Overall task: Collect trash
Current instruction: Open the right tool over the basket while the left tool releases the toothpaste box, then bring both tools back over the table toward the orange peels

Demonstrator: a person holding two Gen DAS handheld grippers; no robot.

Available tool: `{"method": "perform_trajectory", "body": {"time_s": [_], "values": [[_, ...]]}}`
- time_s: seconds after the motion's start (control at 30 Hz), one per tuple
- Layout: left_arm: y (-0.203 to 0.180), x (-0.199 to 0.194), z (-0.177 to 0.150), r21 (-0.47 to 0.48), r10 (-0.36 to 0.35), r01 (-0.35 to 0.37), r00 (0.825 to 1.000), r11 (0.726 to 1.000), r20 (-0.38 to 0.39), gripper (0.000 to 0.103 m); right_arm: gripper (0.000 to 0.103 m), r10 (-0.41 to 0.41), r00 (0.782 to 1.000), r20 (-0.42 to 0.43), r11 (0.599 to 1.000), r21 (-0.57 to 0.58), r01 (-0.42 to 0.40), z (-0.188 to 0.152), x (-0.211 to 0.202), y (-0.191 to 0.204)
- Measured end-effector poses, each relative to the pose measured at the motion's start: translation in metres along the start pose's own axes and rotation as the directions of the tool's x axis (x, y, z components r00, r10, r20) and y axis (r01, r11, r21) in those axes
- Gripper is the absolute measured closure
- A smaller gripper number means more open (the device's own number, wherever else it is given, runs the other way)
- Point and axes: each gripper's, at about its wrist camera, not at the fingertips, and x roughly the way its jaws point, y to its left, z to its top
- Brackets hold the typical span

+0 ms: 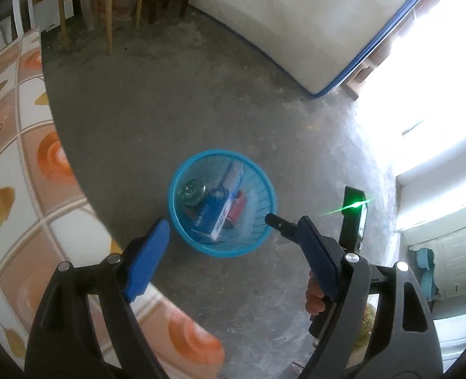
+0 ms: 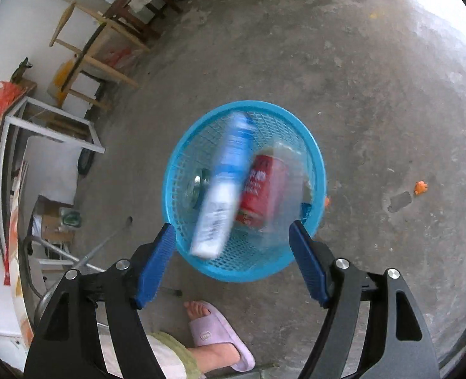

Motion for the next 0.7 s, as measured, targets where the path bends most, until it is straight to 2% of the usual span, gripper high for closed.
{"method": "perform_trajectory", "body": {"time_s": [0.13,0.3,0.4,0.5,0.6,0.7], "values": [[-0.001,-0.022,-0.013,0.017,-0.023,0.022,0.999,1.0,0.042,0.024,0.031,0.002,1.0,0.026,0.999,-0.032,-0.001,-0.01,-0.026,0.004],[0.005,-0.056,-0.032,0.051,-0.016,0.01,0.994,0.999,0.112,0.022,0.031,0.008,0.996,0.084,0.996,-0.087,0.0,-0.019,-0.066,0.019],[0.013,-0.08,-0.047,0.038,-0.012,0.006,0.985,0.999,0.173,0.02,0.03,0.013,0.992,0.124,0.99,-0.141,0.004,-0.026,-0.092,0.038],[0.024,-0.099,-0.059,0.014,0.004,-0.007,0.977,1.0,0.215,0.02,0.025,0.034,0.986,0.161,0.98,-0.198,-0.002,-0.032,-0.113,0.058],[0.031,-0.113,-0.07,0.013,-0.019,0.016,0.973,1.0,0.23,0.02,0.021,0.057,0.978,0.202,0.959,-0.283,0.002,-0.04,-0.136,0.088],[0.041,-0.126,-0.079,0.002,-0.031,0.032,0.965,0.999,0.262,0.02,0.021,0.097,0.973,0.208,0.93,-0.367,-0.014,-0.047,-0.155,0.123]]}}
